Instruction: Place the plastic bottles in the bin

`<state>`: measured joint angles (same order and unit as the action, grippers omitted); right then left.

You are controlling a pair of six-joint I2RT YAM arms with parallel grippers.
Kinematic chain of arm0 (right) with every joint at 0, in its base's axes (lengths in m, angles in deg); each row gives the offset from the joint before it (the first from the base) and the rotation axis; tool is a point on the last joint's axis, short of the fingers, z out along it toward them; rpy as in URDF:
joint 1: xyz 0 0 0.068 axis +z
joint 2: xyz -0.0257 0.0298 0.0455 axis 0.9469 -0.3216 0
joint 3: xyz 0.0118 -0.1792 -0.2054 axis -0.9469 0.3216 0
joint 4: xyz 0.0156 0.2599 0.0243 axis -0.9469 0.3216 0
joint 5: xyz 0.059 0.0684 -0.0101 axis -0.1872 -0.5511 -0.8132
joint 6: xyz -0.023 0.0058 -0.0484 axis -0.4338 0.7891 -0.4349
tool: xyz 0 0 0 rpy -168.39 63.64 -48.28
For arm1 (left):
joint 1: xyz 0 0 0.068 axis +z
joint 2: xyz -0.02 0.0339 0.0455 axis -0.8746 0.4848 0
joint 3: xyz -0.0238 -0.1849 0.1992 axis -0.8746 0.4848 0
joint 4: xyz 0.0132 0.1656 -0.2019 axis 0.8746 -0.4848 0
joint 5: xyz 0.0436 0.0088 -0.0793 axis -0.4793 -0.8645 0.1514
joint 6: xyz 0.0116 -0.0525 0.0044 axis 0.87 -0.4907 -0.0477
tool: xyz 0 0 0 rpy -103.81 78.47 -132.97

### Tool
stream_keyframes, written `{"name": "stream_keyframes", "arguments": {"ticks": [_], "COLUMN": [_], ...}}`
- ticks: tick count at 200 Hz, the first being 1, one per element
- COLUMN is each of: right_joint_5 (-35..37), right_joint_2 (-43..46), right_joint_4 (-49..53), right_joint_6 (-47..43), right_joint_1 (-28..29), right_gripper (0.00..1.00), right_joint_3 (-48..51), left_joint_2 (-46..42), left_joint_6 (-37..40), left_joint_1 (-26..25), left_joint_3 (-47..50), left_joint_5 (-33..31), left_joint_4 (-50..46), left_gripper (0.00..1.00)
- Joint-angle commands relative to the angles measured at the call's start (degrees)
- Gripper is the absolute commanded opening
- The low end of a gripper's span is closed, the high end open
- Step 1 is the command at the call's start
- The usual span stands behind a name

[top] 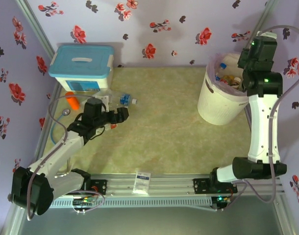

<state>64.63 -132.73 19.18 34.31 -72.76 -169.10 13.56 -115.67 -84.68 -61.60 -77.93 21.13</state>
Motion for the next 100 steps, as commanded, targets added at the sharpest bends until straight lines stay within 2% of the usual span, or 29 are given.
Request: {"name": "stream_keyframes", "arguments": {"ticks": [1, 16, 33, 57, 64, 100], "right_joint_5": [0.97, 0.03, -1.97, -3.47, -5.8, -8.82], "right_joint_2": [-1.74, -2.41, -2.73, -5.65, -6.65, -12.29], "right_joint_4": [-3.59, -4.5, -7.49, -6.28, -5.56, -0.21], "right_joint_6": [-2.4, -2.21, -2.72, -2.57, -2.29, -1.77], "right_joint_1": [-1.4, -1.71, -2.38, -3.84, -4.3, -5.81], "right_gripper": [0.43, 0.43, 0.43, 0.43, 0.44, 0.46], "right_joint_3": [4.01, 6.16, 9.64, 9.71, 9.41, 6.13], "left_joint_2": [0.11, 0.57, 0.81, 1.24, 1.43, 3.69], "left_joint_6": [5.0, 7.12, 10.01, 12.87, 13.18, 13.73], "left_joint_1": [2.55, 3.64, 4.05, 4.21, 4.34, 4.35], "left_joint_3": [-5.4, -6.8, -7.46, -7.02, -6.73, -6.39], "left_joint_5": [-4.73, -6.57, -11.43, -18.65, -20.04, -22.43], "left_joint_4": [-11.3, -15.02, -18.36, -21.25, -21.57, -22.08], "left_gripper": [0.95, 0.96, 0.96, 0.97, 0.97, 0.96]}}
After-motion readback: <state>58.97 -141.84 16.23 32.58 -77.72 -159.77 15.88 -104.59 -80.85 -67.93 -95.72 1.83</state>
